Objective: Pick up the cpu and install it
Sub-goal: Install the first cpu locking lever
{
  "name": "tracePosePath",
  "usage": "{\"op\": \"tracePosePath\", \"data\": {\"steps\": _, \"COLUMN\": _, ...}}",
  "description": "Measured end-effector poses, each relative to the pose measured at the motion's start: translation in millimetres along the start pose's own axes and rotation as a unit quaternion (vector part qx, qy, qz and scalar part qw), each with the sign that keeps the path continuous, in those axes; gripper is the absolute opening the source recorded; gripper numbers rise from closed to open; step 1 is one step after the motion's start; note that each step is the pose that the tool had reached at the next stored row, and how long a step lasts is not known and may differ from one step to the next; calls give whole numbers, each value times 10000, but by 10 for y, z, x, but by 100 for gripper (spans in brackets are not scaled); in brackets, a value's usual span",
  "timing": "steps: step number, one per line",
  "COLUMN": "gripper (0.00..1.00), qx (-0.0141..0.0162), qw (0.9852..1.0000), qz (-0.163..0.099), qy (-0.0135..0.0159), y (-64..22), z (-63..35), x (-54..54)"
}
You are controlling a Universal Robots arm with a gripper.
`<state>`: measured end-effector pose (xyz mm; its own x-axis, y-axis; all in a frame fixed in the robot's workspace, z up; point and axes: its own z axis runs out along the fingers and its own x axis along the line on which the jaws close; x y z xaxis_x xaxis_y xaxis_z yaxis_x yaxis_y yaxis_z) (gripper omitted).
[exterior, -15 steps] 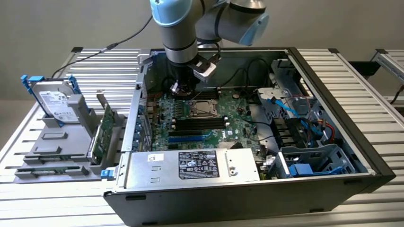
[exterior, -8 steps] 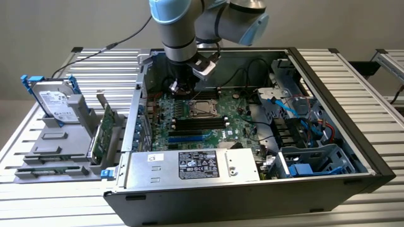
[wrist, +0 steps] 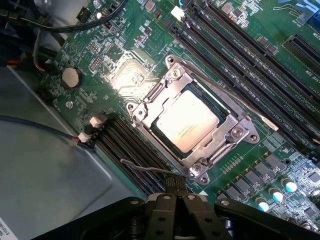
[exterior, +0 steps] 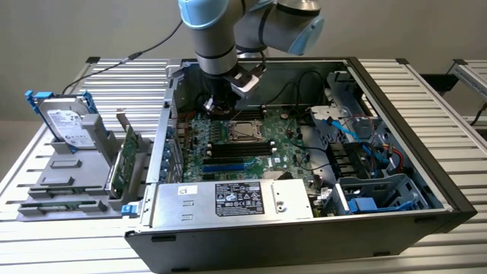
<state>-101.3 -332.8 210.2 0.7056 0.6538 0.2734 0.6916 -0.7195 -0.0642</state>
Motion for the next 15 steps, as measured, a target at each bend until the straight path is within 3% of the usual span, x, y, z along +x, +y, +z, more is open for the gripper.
{"op": "tracePosePath", "data": {"steps": 7, "gripper": 11, "qx": -25, "qw": 10000, "qz": 88, "qy": 6, "y": -31, "z": -13, "x": -56}}
{"op": "tracePosePath", "data": {"steps": 15, "gripper": 11, "qx": -165, "qw": 9982, "qz": 582, "qy": 39, "y": -31, "z": -13, "x": -57}}
